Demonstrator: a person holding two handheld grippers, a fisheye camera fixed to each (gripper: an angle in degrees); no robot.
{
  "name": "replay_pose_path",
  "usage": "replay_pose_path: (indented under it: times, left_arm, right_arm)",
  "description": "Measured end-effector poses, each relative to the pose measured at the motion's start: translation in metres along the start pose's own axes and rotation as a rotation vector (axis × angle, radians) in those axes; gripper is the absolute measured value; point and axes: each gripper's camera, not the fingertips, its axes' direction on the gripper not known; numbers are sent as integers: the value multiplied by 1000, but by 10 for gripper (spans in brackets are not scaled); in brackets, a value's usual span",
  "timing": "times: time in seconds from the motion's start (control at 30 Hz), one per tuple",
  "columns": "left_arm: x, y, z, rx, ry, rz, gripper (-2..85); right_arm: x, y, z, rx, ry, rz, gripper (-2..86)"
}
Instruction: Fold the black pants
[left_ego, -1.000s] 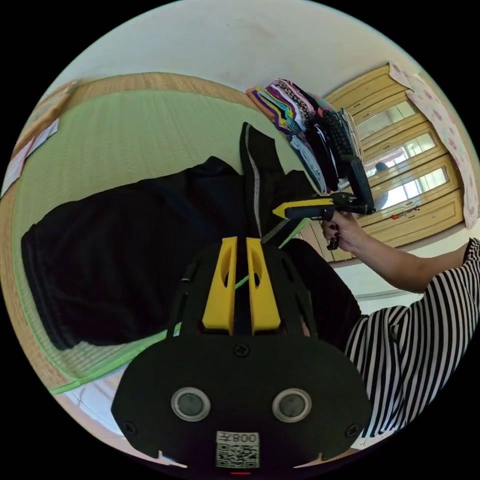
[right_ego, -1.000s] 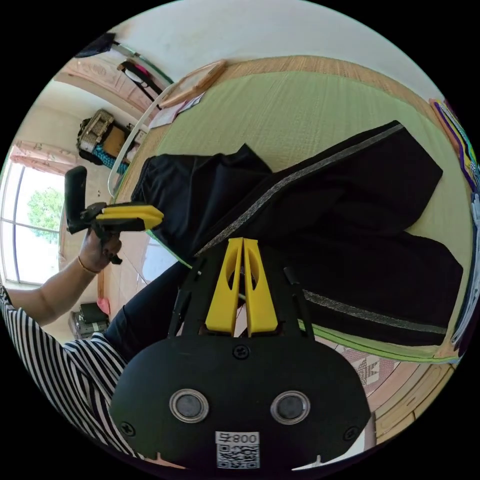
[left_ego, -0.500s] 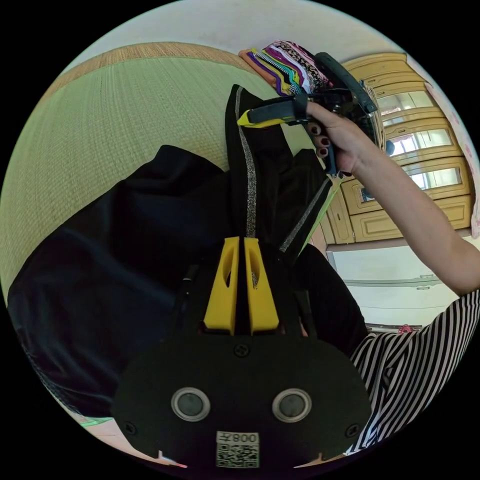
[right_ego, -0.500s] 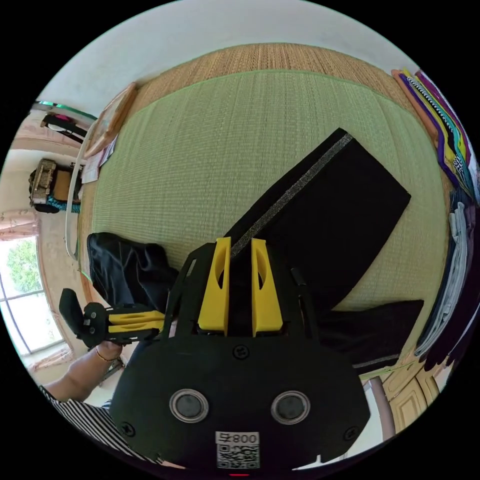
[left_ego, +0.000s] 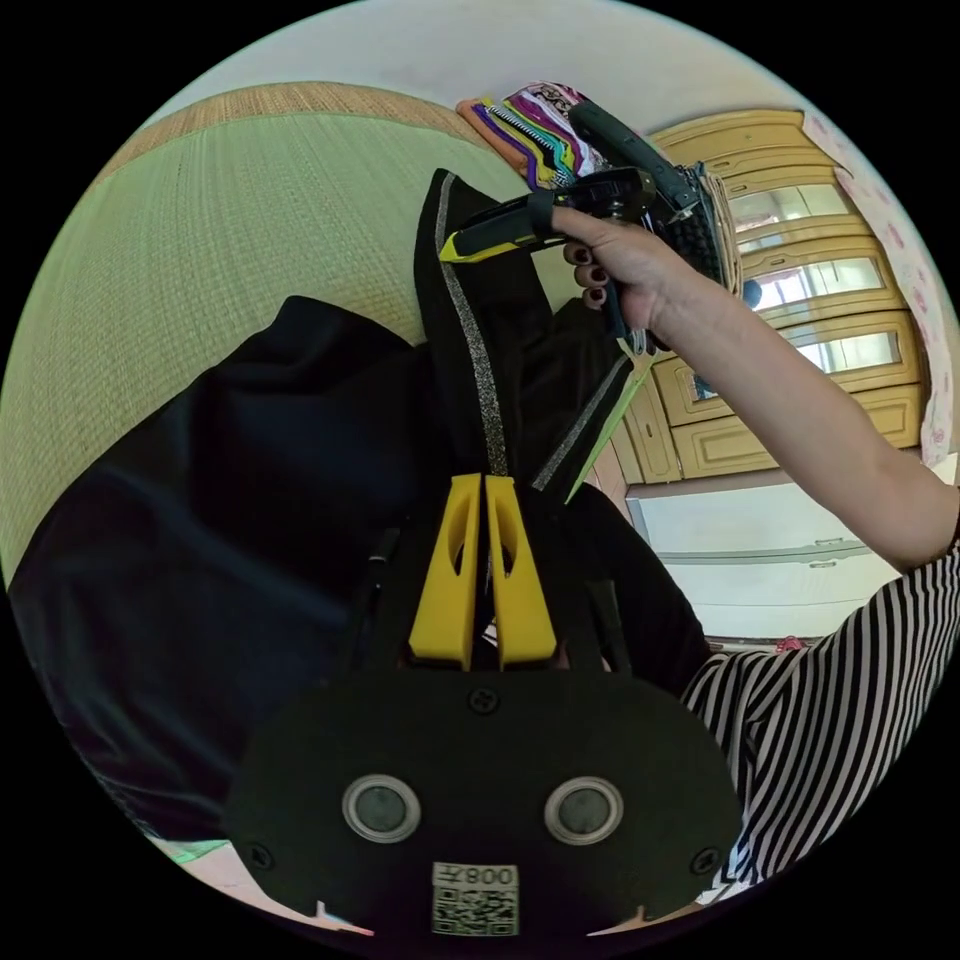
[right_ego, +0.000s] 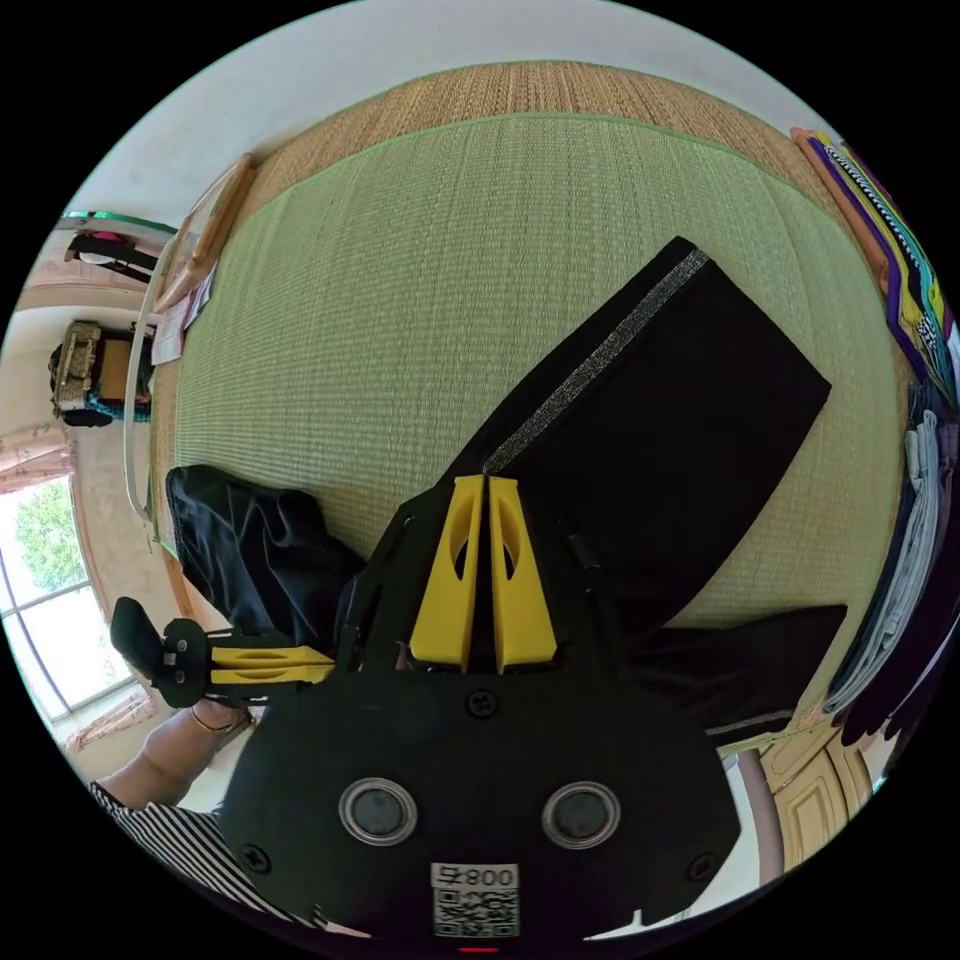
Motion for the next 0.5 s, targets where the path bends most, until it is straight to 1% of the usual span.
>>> replay_pose_path:
  times: [0.13,0.2,0.3,0.5]
  left_arm:
    - [25,-16,1,17,19,61,5]
    - [45,-26,5,6,22,117,4]
    - [70,-40,15,-41,-13,188,4]
    - [108,-67,54,-184,-87,265,4]
  right_arm:
    - [18,37,-46,113,-66,-27,6]
    - [35,78,-83,211,-110,-43,5]
    - [61,138,-115,300,-141,-23,5]
    - [109,249,-123,308,-144,82,4]
